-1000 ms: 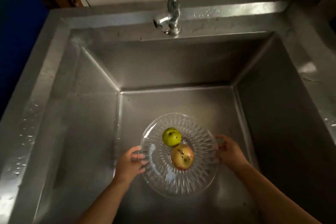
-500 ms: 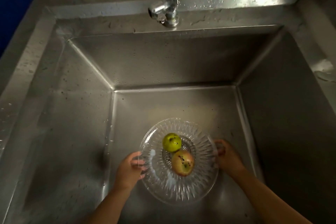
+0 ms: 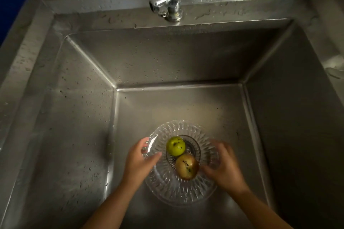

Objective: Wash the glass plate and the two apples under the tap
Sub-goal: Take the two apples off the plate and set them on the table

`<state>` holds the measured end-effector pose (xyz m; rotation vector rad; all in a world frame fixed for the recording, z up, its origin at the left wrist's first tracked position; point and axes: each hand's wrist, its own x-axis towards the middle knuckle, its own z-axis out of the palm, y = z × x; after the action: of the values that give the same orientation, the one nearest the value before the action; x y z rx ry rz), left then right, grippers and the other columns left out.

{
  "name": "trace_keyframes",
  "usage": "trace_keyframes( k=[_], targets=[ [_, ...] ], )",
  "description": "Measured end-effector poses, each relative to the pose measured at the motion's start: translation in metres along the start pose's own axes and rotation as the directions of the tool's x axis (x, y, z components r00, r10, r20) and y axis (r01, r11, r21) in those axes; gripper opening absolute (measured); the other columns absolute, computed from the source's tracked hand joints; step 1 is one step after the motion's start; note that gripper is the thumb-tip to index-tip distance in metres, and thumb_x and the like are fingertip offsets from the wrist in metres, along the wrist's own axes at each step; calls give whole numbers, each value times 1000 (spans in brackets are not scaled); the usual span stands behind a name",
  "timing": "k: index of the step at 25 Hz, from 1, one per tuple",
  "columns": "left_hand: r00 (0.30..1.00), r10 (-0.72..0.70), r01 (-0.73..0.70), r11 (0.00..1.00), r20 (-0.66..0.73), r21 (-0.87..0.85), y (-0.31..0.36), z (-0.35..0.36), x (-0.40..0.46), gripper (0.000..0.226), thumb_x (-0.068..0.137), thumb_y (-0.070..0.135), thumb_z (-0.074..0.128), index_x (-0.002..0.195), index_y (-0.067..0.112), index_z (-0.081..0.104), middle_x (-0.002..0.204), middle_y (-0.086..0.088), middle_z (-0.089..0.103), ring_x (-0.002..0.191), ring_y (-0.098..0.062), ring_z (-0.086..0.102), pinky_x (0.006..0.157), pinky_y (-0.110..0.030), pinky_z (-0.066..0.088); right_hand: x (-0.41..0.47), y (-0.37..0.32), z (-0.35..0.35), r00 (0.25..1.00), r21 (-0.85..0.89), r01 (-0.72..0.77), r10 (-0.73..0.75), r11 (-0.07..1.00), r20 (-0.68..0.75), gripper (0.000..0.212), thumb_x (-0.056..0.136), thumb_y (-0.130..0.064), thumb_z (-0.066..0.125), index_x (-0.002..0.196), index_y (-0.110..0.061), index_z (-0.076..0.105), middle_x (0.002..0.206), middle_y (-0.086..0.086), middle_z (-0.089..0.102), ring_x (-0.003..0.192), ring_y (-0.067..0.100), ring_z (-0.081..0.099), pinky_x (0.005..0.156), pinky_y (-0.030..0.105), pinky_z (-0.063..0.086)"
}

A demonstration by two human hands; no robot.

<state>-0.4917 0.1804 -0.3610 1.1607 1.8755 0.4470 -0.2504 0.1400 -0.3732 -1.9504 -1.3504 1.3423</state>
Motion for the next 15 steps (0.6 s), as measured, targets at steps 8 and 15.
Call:
trace_keyframes(
  k=[8, 15],
  targets=[
    [919, -233, 300, 937, 319, -181, 19, 51, 21, 63, 68, 29, 77, 125, 23, 51, 116, -1, 60, 100, -17, 60, 58, -22, 52, -6, 1, 63, 999, -38, 31, -31, 999, 23, 79, 57, -22, 78, 129, -25, 46, 119, -3, 50, 112, 16, 52, 95, 19, 41],
    [974, -167, 224, 827, 155, -516, 26, 21, -7, 32, 69, -1, 74, 80, 28, 63, 75, 11, 69, 73, -10, 66, 72, -31, 56, -12, -29, 34, 996, 76, -44, 50, 996, -75, 70, 54, -19, 85, 115, -27, 52, 110, 3, 60, 97, 18, 59, 84, 27, 49]
  ],
)
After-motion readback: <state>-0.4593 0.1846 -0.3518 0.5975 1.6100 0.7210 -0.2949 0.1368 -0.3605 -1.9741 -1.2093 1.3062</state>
